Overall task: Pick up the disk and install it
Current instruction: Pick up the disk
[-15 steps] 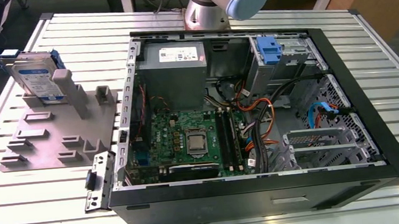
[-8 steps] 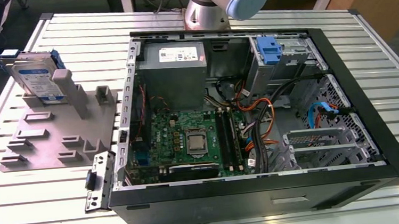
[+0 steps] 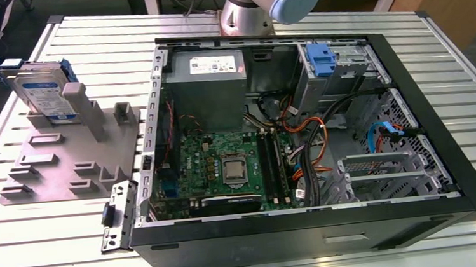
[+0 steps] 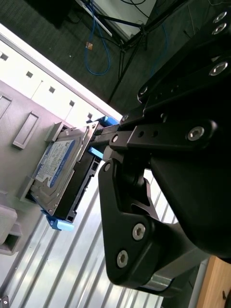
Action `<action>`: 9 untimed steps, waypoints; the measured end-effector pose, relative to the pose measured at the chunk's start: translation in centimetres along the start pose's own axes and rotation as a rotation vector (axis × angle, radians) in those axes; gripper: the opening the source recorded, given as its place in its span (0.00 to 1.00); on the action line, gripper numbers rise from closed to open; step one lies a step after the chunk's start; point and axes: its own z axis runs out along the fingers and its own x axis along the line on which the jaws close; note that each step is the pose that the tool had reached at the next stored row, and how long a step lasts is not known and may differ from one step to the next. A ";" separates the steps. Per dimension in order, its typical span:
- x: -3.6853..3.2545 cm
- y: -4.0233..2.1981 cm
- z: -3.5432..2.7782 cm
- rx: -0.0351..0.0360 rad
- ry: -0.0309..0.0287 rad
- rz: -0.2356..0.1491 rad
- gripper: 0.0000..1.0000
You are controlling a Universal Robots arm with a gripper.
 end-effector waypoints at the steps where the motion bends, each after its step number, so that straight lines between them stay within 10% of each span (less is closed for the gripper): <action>1: 0.00 0.00 0.00 0.0000 0.0001 -0.001 0.11; 9: 0.00 0.00 0.00 0.0000 0.0003 -0.008 0.11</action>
